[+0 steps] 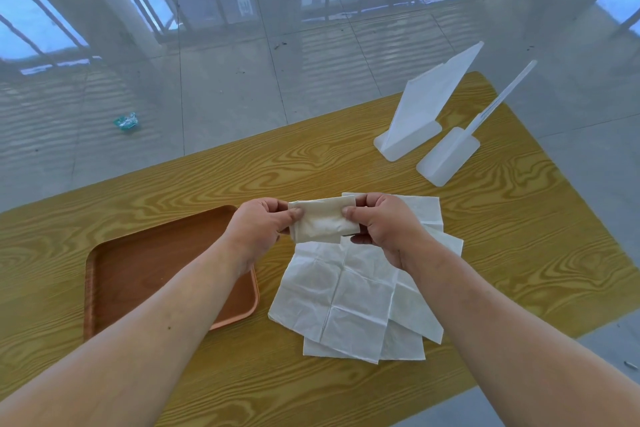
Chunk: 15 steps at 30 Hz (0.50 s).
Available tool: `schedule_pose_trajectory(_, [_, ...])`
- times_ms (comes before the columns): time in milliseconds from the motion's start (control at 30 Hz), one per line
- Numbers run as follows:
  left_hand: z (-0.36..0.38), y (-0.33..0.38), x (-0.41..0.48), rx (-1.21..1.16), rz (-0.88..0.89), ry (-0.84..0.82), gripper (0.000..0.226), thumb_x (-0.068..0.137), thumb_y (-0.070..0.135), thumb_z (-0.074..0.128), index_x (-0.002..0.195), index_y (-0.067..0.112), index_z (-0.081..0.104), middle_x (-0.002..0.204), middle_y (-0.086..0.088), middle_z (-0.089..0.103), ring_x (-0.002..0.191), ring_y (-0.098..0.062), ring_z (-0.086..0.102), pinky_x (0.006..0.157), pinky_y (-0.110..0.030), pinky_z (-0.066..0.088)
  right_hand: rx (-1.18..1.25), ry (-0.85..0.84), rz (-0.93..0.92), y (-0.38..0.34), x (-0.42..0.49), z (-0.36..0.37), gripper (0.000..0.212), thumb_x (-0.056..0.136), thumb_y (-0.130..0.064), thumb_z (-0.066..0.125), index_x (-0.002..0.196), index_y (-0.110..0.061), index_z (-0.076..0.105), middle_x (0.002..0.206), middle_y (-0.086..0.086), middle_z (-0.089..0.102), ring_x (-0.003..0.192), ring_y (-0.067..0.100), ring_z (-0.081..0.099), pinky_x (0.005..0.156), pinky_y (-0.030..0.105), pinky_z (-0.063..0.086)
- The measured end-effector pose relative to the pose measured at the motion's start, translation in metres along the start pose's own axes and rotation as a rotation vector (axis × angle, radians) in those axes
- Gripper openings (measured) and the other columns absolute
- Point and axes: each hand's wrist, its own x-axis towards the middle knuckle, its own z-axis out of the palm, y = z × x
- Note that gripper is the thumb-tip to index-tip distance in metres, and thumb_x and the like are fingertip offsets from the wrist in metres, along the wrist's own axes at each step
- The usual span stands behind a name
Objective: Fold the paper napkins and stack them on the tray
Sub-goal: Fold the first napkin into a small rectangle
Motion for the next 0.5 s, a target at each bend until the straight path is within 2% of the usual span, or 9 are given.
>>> schedule_pose_trajectory(67, [0.002,0.002,0.002,0.030,0.000,0.011,0.012,0.092,0.028,0.081,0.095,0.016,0.081,0.089,0.002,0.084,0.074,-0.007,0.075,0.063,-0.020,0.052,-0.011,0.006,0.011,-0.003,0.003,-0.004,0.011,0.091,-0.011,0.078,0.101,-0.008,0.075,0.082,0.004,0.078,0.067,0.016,0.075,0.057,0.026,0.058])
schedule_pose_trajectory(200, [0.002,0.005,0.003,0.051,0.003,0.078,0.017,0.088,0.029,0.085,0.090,0.013,0.081,0.082,0.001,0.081,0.066,-0.006,0.067,0.054,-0.012,0.049,-0.017,-0.022,0.021,-0.008,0.008,-0.007,0.012,0.091,-0.013,0.079,0.101,-0.007,0.074,0.082,0.005,0.078,0.066,0.016,0.076,0.059,0.026,0.059])
schedule_pose_trajectory(367, [-0.014,-0.002,-0.001,0.076,-0.033,0.097,0.010,0.092,0.030,0.080,0.092,0.020,0.082,0.094,-0.002,0.081,0.080,-0.012,0.066,0.067,-0.023,0.048,-0.027,-0.068,0.042,-0.011,0.012,0.003,0.008,0.092,-0.013,0.079,0.095,-0.010,0.073,0.077,0.003,0.078,0.066,0.015,0.074,0.064,0.030,0.061])
schedule_pose_trajectory(500, [-0.034,-0.015,-0.005,0.049,-0.031,0.129,0.011,0.092,0.029,0.081,0.090,0.019,0.083,0.087,-0.004,0.079,0.077,-0.014,0.063,0.071,-0.028,0.051,-0.078,-0.102,0.051,-0.012,0.015,0.026,0.005,0.093,-0.011,0.076,0.096,-0.008,0.073,0.083,0.008,0.080,0.071,0.019,0.075,0.067,0.033,0.061])
